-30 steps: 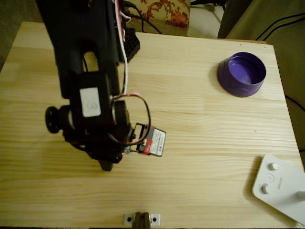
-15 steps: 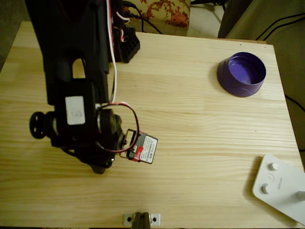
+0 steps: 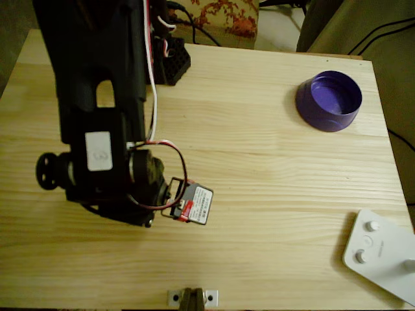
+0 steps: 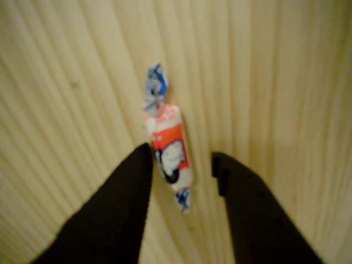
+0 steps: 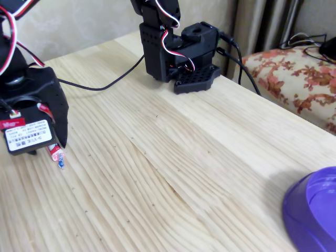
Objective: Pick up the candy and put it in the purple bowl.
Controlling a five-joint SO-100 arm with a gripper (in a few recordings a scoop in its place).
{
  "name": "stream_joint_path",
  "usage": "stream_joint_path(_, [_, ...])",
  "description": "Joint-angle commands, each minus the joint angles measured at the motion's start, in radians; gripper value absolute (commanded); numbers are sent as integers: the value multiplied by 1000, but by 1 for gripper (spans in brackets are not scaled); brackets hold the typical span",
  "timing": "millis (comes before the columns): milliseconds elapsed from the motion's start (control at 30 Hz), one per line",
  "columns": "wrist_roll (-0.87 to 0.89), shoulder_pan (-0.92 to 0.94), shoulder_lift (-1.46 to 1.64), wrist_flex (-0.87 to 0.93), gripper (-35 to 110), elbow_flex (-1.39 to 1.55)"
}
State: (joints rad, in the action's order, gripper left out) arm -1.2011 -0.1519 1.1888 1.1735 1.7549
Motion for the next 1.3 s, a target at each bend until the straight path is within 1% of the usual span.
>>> stream_joint_path(0, [-17,-8,32,20,17,3])
stream_joint_path(300, [-8,-3,44,5,9,9])
stream_joint_path(533, [29,-12,74,2,8,14])
stream_joint_path(733, [66,-14,190,18,8,32])
stream_joint_path(900, [186,-44,347,23,8,61])
stream_joint_path(1267, [595,-207,676,49,7,101])
